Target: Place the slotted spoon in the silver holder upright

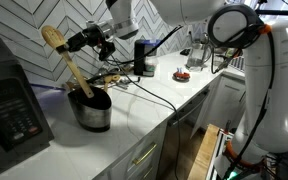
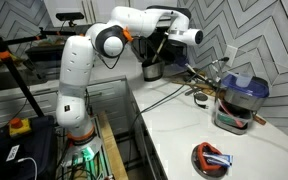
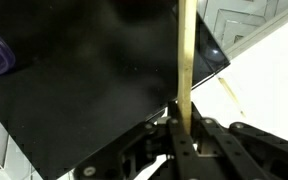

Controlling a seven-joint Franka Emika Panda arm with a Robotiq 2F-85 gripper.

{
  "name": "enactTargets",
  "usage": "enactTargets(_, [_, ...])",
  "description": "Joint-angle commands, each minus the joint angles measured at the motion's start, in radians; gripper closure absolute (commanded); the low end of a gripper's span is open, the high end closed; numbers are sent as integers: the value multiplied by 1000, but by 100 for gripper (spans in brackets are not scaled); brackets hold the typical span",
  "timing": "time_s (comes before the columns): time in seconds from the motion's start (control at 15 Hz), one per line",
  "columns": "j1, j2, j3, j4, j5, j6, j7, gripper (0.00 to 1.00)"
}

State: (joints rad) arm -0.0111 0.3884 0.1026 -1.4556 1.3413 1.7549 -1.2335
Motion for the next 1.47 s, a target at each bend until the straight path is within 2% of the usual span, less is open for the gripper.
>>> enactTargets(0.0, [14,-21,-12,-61,33,67,-118,97])
enactTargets(0.27, [44,-9,1,-90,109,242,-231,97])
enactTargets(0.4, [54,-13,4,-95,147,273,-248,97])
enactTargets(0.47, [60,-12,1,-91,137,273,-244,97])
enactTargets(0.53, [64,-14,-12,-87,64,222,-168,97])
enactTargets(0.6, [65,-23,-18,-94,37,217,-139,97])
enactTargets(0.67, [60,1,-4,-51,81,224,-149,89])
enactTargets(0.93, [61,1,-7,-64,54,224,-143,89])
enactTargets(1.0, [61,1,-7,-64,53,224,-143,97])
enactTargets(1.27, [57,-28,4,-93,139,254,-363,97])
enactTargets(1.4, [64,-31,0,-96,143,263,-418,97])
